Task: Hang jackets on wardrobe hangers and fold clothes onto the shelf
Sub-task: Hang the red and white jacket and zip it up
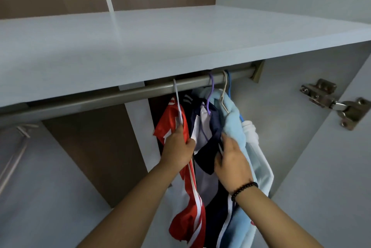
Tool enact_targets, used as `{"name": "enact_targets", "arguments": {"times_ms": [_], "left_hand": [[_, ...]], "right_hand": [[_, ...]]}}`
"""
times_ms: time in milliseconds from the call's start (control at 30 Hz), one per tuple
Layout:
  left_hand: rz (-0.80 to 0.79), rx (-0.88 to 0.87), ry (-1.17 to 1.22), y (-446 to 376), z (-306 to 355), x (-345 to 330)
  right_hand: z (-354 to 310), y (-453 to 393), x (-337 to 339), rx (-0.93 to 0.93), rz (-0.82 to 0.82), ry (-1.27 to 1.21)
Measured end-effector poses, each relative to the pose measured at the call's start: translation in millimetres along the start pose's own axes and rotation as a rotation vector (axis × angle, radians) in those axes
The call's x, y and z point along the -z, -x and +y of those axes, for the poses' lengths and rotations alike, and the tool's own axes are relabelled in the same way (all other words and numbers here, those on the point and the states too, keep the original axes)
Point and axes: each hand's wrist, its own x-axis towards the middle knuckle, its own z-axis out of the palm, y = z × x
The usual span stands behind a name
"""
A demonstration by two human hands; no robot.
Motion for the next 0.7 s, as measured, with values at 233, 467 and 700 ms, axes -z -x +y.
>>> {"name": "enact_targets", "arguments": {"times_ms": [233, 467, 700], "left_hand": [[-0.022, 0.032, 0.045, -1.1, 18.6, 2.0], [0.077, 0.105, 0.009, -8.3, 21.1, -7.0], [0.084, 0.106, -0.018, -3.3, 22.4, 3.3]], "right_hand": [[-10.6, 6.7, -3.4, 0.16, -0.32, -0.266], [7.6, -18.6, 24.2, 0.268, -0.539, -0.235], [-21.0, -70.5, 17.5, -0.607, -0.5, -1.117]]}}
